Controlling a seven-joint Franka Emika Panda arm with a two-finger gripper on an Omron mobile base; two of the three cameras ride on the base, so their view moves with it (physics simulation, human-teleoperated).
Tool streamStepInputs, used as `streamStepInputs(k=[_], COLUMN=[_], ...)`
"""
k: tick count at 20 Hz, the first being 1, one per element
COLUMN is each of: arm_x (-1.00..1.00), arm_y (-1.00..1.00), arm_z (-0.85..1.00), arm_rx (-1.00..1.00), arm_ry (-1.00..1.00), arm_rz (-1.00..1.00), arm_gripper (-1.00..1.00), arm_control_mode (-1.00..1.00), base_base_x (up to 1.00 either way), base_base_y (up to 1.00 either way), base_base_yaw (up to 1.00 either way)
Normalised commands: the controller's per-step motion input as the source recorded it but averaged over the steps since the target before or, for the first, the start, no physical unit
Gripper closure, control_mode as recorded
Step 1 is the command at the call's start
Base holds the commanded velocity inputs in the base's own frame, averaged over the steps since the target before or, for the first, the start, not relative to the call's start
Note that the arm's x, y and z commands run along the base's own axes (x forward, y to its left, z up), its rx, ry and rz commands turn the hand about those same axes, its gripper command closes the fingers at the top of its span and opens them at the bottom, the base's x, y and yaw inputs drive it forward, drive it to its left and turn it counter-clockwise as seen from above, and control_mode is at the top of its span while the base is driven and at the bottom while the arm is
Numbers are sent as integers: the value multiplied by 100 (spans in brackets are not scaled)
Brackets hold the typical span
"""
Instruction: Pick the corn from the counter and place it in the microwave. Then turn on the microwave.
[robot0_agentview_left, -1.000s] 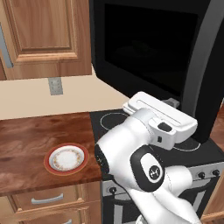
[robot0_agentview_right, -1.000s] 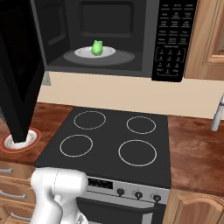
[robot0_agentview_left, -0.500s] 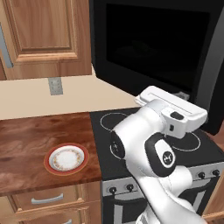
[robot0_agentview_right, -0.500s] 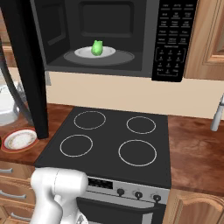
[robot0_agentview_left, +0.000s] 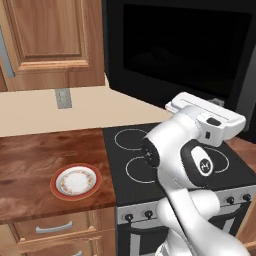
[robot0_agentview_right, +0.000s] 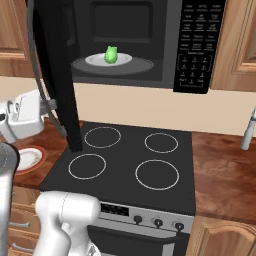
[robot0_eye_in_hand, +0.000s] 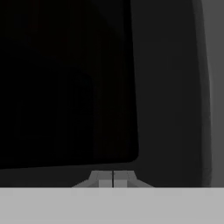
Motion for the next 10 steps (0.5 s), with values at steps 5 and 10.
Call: streamStepInputs(k=[5, 10], arm_x=[31, 26], arm_y=[-22, -17], arm_z=[9, 15], arm_rx=[0, 0], arm_ry=[0, 0], arm_rz=[5, 6], arm_gripper=[100, 100], arm_control_mode=[-100, -100], base_base_x=[0, 0], base_base_y=[0, 0], base_base_yaw=[0, 0])
